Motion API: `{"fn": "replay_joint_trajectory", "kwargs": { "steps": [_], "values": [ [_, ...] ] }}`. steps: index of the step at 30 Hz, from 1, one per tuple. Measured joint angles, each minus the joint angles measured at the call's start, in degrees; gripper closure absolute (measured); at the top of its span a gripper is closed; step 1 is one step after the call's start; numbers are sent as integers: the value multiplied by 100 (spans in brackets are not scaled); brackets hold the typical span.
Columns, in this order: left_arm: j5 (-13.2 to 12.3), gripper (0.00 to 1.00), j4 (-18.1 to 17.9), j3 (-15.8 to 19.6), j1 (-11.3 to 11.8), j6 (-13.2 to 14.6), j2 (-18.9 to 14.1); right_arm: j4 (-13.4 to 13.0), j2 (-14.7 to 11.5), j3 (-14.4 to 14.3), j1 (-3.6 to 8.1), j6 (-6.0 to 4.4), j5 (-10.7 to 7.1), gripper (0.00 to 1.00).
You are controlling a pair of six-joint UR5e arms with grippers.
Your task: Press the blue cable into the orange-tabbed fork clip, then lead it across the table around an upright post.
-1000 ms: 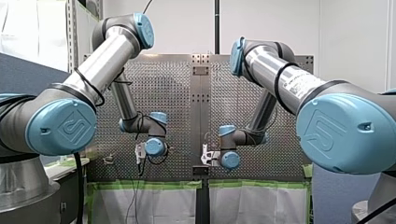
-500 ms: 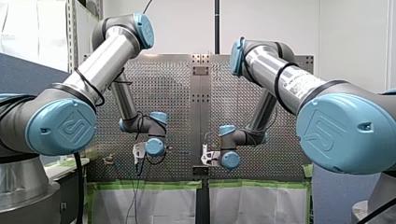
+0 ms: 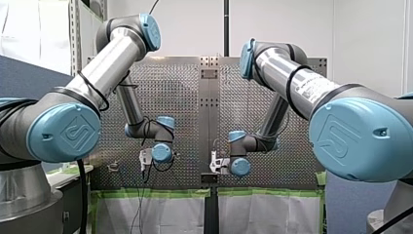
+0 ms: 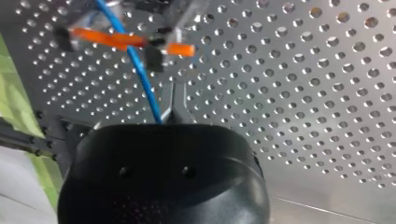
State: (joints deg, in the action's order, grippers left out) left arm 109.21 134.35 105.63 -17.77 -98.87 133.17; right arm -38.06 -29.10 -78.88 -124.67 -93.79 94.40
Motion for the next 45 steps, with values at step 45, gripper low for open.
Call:
{"fn": "replay_joint_trajectory", "kwargs": {
  "steps": [45],
  "values": [
    [196, 100, 1317, -1563, -1018, 87, -44, 725, -1101, 16, 430, -14, 136, 100]
  ]
}}
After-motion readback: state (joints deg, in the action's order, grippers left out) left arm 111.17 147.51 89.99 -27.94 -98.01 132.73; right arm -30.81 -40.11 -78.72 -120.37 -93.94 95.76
